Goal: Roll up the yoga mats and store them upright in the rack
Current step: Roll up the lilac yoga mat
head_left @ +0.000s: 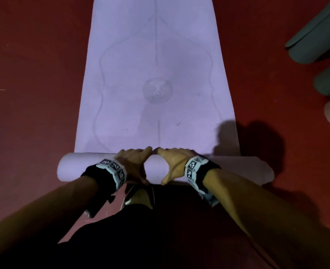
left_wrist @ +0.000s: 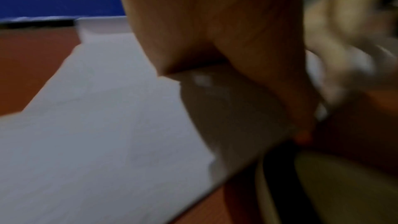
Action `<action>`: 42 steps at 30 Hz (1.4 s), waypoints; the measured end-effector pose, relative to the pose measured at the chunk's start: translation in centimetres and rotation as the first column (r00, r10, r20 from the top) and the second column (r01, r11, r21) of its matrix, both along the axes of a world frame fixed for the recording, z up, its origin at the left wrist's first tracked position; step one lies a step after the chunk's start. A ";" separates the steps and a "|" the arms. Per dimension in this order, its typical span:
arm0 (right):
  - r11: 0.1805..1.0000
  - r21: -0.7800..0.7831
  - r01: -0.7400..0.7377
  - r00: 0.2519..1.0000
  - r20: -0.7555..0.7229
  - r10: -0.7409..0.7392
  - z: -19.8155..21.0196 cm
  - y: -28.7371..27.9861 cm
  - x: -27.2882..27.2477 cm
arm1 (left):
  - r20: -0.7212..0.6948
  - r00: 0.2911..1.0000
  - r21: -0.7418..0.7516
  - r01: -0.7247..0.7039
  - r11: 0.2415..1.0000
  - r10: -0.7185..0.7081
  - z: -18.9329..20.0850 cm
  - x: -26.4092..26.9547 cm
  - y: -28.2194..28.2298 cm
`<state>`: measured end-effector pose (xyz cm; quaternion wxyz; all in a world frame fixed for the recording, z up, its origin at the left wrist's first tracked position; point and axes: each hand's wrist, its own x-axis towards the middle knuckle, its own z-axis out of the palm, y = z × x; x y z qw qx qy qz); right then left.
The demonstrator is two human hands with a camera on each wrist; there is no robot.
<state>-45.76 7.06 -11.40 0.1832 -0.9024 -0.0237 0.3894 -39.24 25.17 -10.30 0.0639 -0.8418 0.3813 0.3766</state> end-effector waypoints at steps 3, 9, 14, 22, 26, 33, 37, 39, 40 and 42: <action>1.000 0.030 0.004 0.993 -0.120 -0.001 0.4 -0.3 1.4 | 0.055 0.997 -0.035 0.048 0.998 -0.046 -0.1 -0.6 0.0; 0.999 -0.032 -0.016 0.995 0.098 0.019 0.5 -0.2 -0.7 | -0.133 0.988 -0.033 -0.088 0.996 0.083 0.6 1.4 -1.0; 0.997 -0.074 -0.016 0.987 0.160 0.028 0.2 1.2 -1.5 | -0.068 0.997 0.006 -0.026 1.000 0.026 0.6 0.6 -0.7; 1.000 -0.014 0.015 0.998 0.062 -0.014 1.5 0.0 0.4 | 0.018 1.000 -0.015 -0.012 1.000 0.012 -0.6 0.7 -1.6; 0.994 -0.110 -0.013 0.988 0.150 0.030 1.2 0.1 -0.9 | -0.064 0.998 0.065 0.029 0.997 -0.024 -0.6 2.0 -2.2; 0.997 0.021 0.072 0.993 0.093 -0.073 1.2 -0.5 0.1 | -0.049 0.999 -0.031 0.015 0.999 -0.016 -0.9 1.4 -0.4; 0.998 0.016 0.056 0.997 0.043 -0.057 1.4 -0.8 0.6 | 0.110 0.988 -0.045 0.116 0.992 -0.111 -1.0 -0.2 -0.8; 0.999 -0.011 0.045 0.996 0.081 -0.044 1.1 -0.5 -0.1 | 0.080 0.995 -0.070 0.065 0.995 -0.059 -1.1 0.0 -1.1; 0.999 -0.025 0.044 0.993 0.113 -0.041 1.0 -0.4 -0.4 | 0.042 0.999 -0.077 0.035 0.996 -0.032 -0.9 0.3 -1.2; 0.998 -0.064 0.009 0.986 0.168 0.002 1.1 -0.3 -0.8 | -0.030 1.000 -0.063 -0.007 0.998 0.006 -0.6 1.1 -1.6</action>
